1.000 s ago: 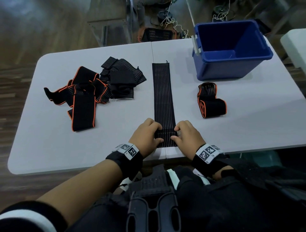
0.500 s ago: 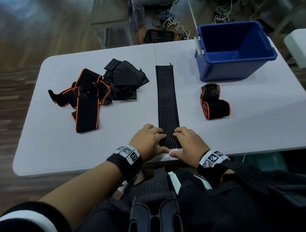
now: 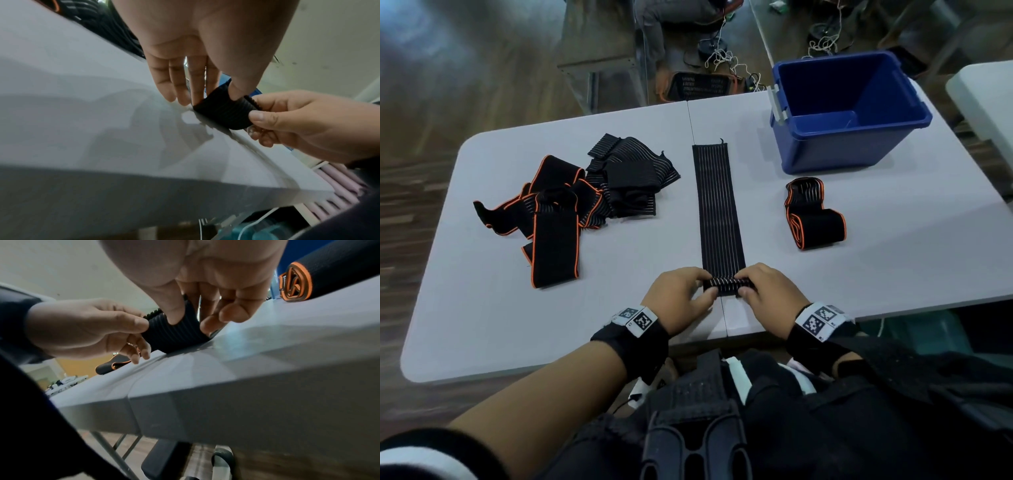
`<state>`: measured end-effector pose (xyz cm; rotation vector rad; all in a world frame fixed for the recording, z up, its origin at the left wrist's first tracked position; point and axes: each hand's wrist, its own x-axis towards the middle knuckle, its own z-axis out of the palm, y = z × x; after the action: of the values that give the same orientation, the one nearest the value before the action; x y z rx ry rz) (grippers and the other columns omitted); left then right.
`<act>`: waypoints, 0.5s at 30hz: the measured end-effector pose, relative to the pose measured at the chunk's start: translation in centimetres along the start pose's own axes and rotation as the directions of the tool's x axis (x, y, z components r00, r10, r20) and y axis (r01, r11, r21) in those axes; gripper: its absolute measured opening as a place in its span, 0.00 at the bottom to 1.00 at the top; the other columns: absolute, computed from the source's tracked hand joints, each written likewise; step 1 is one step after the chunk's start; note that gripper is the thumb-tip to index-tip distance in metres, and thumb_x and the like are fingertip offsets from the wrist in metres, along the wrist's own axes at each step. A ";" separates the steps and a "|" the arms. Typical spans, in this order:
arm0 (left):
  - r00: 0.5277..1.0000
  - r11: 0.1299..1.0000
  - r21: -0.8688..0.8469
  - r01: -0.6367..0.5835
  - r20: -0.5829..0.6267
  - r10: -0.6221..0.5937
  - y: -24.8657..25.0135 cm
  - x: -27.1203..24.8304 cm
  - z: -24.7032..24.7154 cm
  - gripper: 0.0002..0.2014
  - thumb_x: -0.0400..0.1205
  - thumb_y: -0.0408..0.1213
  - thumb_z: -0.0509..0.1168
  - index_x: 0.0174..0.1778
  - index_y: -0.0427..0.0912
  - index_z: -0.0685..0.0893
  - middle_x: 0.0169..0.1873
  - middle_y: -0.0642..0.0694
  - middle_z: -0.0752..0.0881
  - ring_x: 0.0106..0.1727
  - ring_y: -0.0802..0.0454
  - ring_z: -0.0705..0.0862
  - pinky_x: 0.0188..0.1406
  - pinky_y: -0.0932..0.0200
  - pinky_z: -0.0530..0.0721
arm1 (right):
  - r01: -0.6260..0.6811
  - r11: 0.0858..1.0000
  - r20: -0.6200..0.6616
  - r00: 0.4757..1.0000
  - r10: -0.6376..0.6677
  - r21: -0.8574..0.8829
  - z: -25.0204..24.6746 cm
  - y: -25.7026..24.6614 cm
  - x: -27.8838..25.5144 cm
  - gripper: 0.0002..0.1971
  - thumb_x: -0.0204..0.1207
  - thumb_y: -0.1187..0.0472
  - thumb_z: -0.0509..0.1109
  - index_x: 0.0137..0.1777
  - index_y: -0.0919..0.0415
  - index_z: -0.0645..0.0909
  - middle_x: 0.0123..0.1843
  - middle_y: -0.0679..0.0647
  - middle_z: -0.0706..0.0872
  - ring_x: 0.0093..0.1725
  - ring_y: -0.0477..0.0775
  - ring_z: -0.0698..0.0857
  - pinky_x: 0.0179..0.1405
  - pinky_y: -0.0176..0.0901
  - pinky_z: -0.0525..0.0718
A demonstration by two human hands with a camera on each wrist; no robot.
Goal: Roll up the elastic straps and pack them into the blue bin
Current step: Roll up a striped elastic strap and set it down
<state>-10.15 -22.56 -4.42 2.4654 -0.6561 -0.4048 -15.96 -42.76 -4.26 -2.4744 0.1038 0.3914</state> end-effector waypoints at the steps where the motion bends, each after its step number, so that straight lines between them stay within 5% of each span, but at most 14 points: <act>1: 0.999 0.998 -0.032 0.045 -0.014 -0.045 0.1 0.1 0.0 0.12 0.82 0.50 0.69 0.58 0.50 0.87 0.41 0.54 0.90 0.43 0.56 0.86 0.46 0.60 0.81 | -0.015 1.000 -0.008 1.000 0.015 0.016 -0.1 -0.1 0.3 0.11 0.84 0.58 0.64 0.64 0.54 0.79 0.60 0.52 0.82 0.59 0.55 0.81 0.60 0.49 0.79; 9: 0.984 0.976 -0.147 0.160 -0.051 -0.169 -0.2 1.5 0.5 0.12 0.83 0.46 0.69 0.61 0.49 0.84 0.41 0.57 0.90 0.45 0.56 0.88 0.53 0.57 0.85 | -0.148 0.979 -0.058 0.986 0.157 0.137 -1.0 -1.2 2.0 0.12 0.86 0.57 0.62 0.67 0.58 0.72 0.56 0.59 0.86 0.53 0.60 0.85 0.52 0.51 0.83; 15: 0.964 0.943 -0.219 0.250 -0.037 -0.264 -0.6 2.4 0.5 0.11 0.82 0.44 0.71 0.60 0.49 0.83 0.34 0.55 0.91 0.42 0.63 0.87 0.42 0.71 0.76 | -0.216 0.965 -0.075 0.970 0.229 0.149 -0.7 -1.0 3.7 0.13 0.85 0.53 0.63 0.65 0.58 0.71 0.50 0.59 0.87 0.47 0.59 0.85 0.46 0.52 0.83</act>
<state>-8.16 -23.62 -5.45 2.3511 -0.2471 -0.4647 -12.13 -42.34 -4.28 -2.3479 0.4367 0.3519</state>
